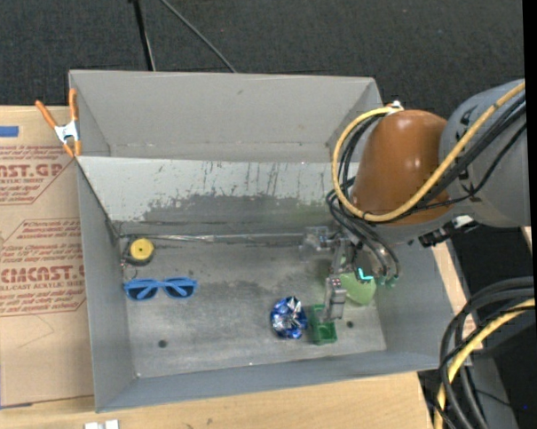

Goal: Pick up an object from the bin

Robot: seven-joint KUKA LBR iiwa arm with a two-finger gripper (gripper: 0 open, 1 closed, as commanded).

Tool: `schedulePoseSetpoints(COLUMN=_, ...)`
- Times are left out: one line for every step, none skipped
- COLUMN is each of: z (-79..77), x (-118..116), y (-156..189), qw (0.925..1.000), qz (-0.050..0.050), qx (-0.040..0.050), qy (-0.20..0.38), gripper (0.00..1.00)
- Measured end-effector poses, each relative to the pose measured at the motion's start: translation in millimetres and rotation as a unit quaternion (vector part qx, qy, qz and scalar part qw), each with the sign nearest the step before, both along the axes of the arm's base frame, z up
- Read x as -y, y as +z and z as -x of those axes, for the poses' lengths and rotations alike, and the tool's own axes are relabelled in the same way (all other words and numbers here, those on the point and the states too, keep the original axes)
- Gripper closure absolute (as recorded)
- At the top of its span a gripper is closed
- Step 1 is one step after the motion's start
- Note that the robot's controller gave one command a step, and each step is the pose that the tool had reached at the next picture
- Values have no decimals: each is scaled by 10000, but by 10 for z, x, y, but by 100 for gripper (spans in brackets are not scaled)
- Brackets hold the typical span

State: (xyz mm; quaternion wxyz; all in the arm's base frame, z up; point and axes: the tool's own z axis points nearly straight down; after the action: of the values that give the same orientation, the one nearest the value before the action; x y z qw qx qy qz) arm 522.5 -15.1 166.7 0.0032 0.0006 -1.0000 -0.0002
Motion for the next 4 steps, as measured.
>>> schedulePoseSetpoints(z=270, x=23, y=-1017, qw=9990, qz=-2, qx=-12, qy=-453, gripper=0)
schedulePoseSetpoints(z=242, x=24, y=-974, qw=9990, qz=0, qx=28, qy=-448, gripper=100)
schedulePoseSetpoints(z=137, x=-14, y=443, qw=9997, qz=3, qx=77, qy=-231, gripper=100)
schedulePoseSetpoints(z=151, x=-15, y=397, qw=9997, qz=2, qx=41, qy=-232, gripper=0)
